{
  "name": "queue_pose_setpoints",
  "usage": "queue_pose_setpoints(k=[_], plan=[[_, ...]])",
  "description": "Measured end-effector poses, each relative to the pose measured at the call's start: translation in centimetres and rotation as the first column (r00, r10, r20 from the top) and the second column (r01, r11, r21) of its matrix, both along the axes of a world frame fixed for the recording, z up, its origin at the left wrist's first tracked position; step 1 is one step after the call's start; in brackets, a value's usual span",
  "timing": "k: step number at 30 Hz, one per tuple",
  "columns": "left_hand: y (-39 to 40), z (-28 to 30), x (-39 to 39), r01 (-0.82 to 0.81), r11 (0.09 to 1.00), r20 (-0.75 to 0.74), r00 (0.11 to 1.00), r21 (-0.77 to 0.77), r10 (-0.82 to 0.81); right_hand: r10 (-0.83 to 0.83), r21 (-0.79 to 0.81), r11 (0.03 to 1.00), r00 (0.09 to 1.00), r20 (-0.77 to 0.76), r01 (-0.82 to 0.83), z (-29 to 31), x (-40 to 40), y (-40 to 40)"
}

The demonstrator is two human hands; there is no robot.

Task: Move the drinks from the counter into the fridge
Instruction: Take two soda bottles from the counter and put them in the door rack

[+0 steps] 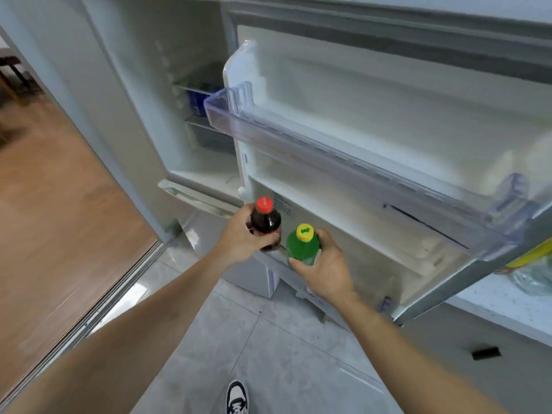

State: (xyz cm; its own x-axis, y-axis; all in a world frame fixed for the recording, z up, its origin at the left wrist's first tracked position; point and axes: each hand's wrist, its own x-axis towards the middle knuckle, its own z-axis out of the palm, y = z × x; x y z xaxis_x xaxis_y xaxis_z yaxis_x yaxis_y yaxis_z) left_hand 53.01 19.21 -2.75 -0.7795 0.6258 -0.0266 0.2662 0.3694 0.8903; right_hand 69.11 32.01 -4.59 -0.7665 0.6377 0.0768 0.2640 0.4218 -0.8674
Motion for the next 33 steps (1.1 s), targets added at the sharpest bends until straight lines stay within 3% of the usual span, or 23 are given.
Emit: queue_pose_setpoints(k=[8, 11, 14, 21, 26, 30, 33], plan=[[1.9, -1.2, -5.8, 0.197, 0.942, -0.242, 0.934, -0.272, -0.265, -0.135, -0.113, 0.979, 0.957, 0.256, 0.168, -0.5, -5.6, -0.7], [1.9, -2.9, -6.7, 0.277, 0.889, -0.222, 0.901, -0.365, -0.372, -0.148, -0.148, 0.968, 0.935, 0.323, 0.205, -0.8, -6.6, -0.7], [1.4, -4.2, -7.4, 0.348, 0.889, -0.165, 0.898, -0.299, -0.407, -0.167, -0.15, 0.96, 0.917, 0.362, 0.235, -1.3, -7.1, -1.3], [0.2, -5.4, -8.8, 0.419, 0.878, -0.185, 0.867, -0.232, -0.463, -0.165, -0.234, 0.934, 0.906, 0.389, 0.27, -1.4, -8.2, -2.0], [-0.3, -5.8, -8.4, 0.409, 0.899, -0.209, 0.876, -0.155, -0.434, -0.145, -0.194, 0.954, 0.921, 0.361, 0.226, -1.3, -7.5, -2.4], [-1.5, -5.5, -7.1, 0.282, 0.959, -0.231, 0.932, -0.019, -0.278, -0.196, -0.049, 0.972, 0.91, 0.365, 0.229, -1.2, -5.7, -3.3], [-2.5, -5.0, -5.2, 0.148, 0.983, -0.291, 0.95, 0.104, -0.112, -0.308, 0.04, 0.95, 0.913, 0.267, 0.309, -0.8, -3.1, -4.8]])
